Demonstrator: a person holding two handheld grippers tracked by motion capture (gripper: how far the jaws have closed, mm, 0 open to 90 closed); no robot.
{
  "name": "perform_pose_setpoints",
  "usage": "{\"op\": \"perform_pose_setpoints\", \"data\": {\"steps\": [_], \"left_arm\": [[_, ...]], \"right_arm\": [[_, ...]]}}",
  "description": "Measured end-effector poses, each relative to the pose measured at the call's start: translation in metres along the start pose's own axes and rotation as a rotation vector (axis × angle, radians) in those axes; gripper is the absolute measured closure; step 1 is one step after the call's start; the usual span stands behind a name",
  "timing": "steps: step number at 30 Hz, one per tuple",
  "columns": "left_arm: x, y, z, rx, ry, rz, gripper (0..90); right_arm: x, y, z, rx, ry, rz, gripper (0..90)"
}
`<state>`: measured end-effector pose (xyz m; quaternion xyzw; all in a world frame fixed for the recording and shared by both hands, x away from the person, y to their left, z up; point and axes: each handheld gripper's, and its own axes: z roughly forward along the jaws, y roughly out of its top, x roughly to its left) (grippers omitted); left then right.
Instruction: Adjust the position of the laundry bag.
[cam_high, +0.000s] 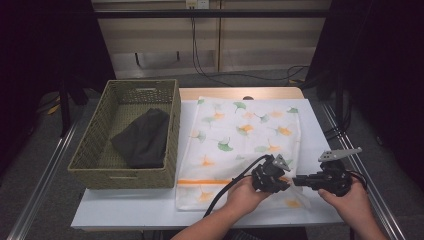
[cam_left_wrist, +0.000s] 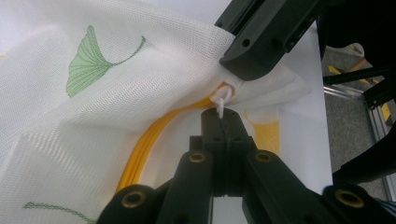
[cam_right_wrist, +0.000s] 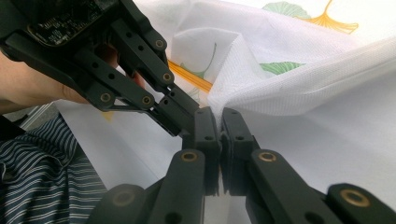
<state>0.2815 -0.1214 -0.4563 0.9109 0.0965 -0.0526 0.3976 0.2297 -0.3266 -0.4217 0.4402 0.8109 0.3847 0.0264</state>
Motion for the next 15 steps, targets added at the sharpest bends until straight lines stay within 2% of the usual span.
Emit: {"op": "perform_pose_setpoints", "data": {"steps": [2,6,13,14,15], "left_arm": [[0.000,0.000,0.000,-0.004,-0.002,-0.005,90.0],[-0.001,0.001,-0.001,0.016,0.020,0.009,90.0],[0.003,-0.001,-0.005,0.025,0.059,-0.006,90.0],[0.003,-0.002,-0.005,0.018,0.047,-0.010,90.0],[0.003,-0.003,-0.005,0.010,0.052,-0.011,90.0]], "right_arm": [[-0.001,0.000,-0.001,-0.007,0.006,-0.001,87.4],[-0.002,0.000,-0.004,-0.014,0.012,0.005,87.4],[-0.006,-0.002,-0.016,-0.044,0.010,0.024,87.4],[-0.007,-0.002,-0.018,-0.048,0.008,0.025,87.4],[-0.008,-0.003,-0.019,-0.051,0.008,0.028,87.4]]}}
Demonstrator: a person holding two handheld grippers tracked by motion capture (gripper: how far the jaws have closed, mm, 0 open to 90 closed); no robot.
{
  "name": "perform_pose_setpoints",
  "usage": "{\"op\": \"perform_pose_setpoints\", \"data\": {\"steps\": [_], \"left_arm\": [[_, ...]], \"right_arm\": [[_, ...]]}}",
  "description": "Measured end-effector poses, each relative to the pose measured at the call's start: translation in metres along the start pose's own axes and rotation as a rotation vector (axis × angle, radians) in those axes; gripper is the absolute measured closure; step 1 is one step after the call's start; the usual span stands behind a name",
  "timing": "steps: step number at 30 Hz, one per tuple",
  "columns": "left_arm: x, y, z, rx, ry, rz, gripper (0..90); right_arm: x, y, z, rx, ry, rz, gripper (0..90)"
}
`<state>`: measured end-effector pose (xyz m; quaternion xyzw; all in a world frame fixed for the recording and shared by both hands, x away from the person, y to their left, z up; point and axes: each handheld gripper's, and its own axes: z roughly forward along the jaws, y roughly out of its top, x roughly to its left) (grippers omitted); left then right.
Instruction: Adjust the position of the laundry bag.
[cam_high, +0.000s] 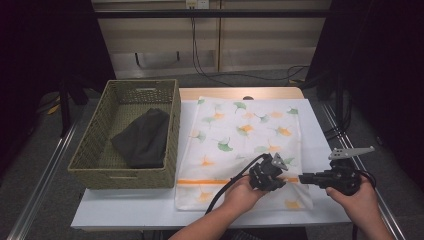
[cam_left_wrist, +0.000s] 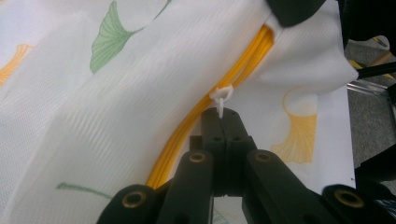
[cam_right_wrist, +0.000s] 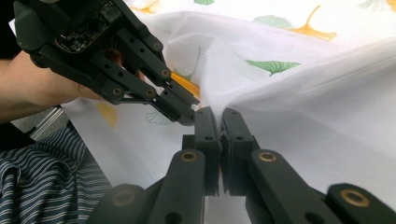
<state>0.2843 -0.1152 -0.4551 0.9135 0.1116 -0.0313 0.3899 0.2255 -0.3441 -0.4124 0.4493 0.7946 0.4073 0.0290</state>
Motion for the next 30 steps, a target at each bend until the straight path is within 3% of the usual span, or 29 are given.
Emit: {"op": "perform_pose_setpoints", "data": {"steps": [3,13,20,28,30], "left_arm": [[0.000,0.000,-0.003,0.021,0.013,0.007,90.0],[0.004,-0.005,-0.009,0.013,0.022,-0.009,90.0],[0.004,-0.007,-0.016,0.045,0.043,0.004,90.0],[0.008,-0.014,-0.024,0.033,0.040,-0.015,90.0],[0.009,-0.015,-0.027,0.051,0.048,-0.011,90.0]], "right_arm": [[-0.001,-0.001,-0.002,-0.001,-0.004,0.011,87.4],[-0.007,-0.002,-0.006,-0.008,-0.015,0.017,87.4],[-0.012,-0.003,-0.007,-0.010,-0.028,0.024,87.4],[-0.018,-0.004,-0.007,-0.015,-0.045,0.038,87.4],[-0.019,-0.005,-0.007,-0.015,-0.051,0.041,87.4]]}}
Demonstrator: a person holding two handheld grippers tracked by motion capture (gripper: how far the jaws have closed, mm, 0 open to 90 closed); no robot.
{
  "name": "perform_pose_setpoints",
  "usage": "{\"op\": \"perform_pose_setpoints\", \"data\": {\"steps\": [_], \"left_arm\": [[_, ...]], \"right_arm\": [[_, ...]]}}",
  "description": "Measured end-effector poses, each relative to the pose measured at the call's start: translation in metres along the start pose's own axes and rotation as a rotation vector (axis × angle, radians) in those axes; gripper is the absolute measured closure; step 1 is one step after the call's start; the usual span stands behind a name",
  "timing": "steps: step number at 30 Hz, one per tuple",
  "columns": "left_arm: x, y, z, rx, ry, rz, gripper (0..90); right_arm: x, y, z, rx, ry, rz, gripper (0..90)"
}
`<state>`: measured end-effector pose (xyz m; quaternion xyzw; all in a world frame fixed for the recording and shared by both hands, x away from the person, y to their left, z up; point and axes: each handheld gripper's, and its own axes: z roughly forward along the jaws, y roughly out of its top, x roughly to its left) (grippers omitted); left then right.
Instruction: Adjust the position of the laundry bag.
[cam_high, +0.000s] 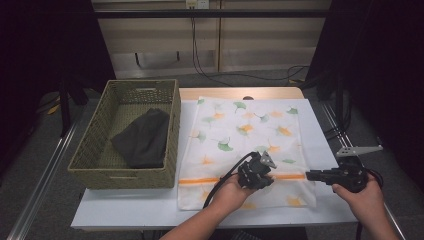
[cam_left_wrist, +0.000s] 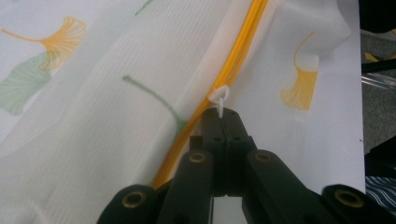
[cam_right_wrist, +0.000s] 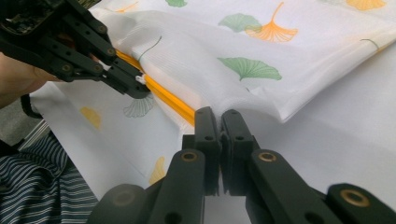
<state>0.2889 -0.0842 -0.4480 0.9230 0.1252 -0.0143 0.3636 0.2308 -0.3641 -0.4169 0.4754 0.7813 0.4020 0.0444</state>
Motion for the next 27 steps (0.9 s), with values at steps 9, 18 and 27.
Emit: {"op": "perform_pose_setpoints", "data": {"steps": [9,18,27], "left_arm": [[0.001,-0.005,-0.006,0.000,0.000,-0.014,90.0],[0.004,-0.012,-0.013,-0.002,-0.003,-0.021,90.0],[0.007,-0.023,-0.026,0.008,0.010,-0.026,90.0]], "right_arm": [[-0.009,0.000,0.000,-0.004,-0.044,-0.001,87.4],[-0.013,0.000,-0.001,-0.007,-0.064,-0.001,87.5],[-0.015,0.001,0.000,-0.008,-0.063,0.010,87.4]]}}
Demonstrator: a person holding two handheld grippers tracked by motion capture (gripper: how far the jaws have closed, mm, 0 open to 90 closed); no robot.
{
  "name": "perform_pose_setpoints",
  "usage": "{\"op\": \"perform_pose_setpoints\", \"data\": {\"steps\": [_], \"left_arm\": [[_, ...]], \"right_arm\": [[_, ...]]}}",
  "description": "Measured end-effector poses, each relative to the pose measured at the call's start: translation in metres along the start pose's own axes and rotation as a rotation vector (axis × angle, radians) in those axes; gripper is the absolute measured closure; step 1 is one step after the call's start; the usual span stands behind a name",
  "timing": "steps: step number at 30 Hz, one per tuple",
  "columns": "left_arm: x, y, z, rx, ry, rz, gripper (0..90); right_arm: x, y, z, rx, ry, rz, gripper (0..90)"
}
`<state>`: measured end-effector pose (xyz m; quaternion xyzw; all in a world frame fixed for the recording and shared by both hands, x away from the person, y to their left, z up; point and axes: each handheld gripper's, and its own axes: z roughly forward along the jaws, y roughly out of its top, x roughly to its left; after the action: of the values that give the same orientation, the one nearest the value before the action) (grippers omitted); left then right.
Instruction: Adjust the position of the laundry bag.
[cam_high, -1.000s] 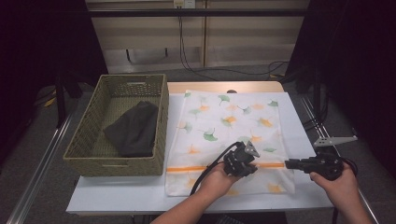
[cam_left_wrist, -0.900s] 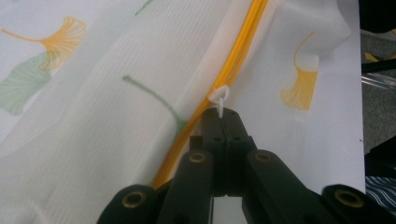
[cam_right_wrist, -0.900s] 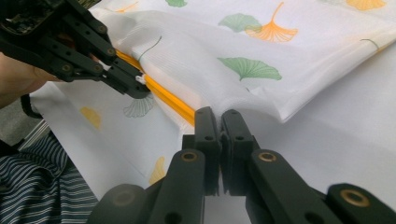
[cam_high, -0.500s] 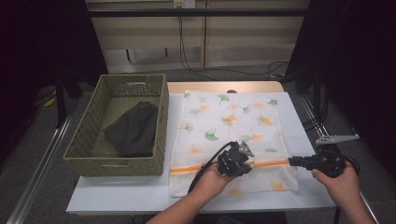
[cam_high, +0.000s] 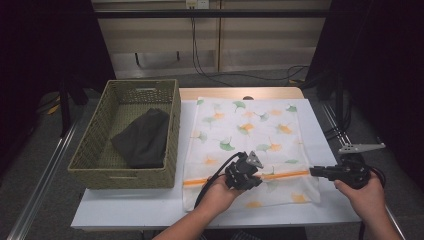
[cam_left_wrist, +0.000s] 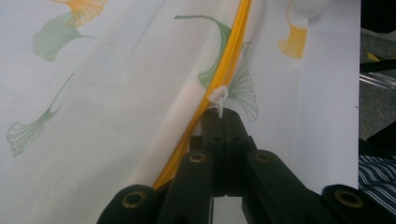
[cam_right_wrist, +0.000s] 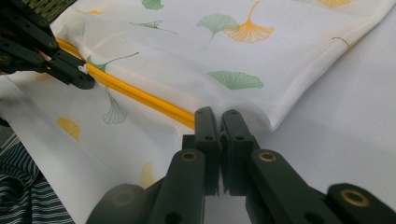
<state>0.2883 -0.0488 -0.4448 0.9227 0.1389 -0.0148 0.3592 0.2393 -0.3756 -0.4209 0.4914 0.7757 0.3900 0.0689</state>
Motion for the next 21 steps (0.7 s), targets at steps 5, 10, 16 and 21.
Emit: {"op": "perform_pose_setpoints", "data": {"steps": [5,10,16,21], "left_arm": [[0.002,-0.007,-0.008,0.007,0.013,-0.012,90.0],[0.005,-0.015,-0.014,0.003,0.029,-0.025,90.0],[0.008,-0.021,-0.022,0.009,0.035,-0.027,90.0],[0.010,-0.028,-0.028,0.008,0.038,-0.055,90.0]], "right_arm": [[-0.001,0.001,0.002,-0.003,-0.012,-0.004,87.4],[-0.003,0.001,0.002,-0.003,-0.026,0.002,87.4],[-0.006,0.002,0.001,-0.005,-0.026,0.005,87.4],[-0.007,0.002,0.002,-0.001,-0.030,0.008,87.4]]}}
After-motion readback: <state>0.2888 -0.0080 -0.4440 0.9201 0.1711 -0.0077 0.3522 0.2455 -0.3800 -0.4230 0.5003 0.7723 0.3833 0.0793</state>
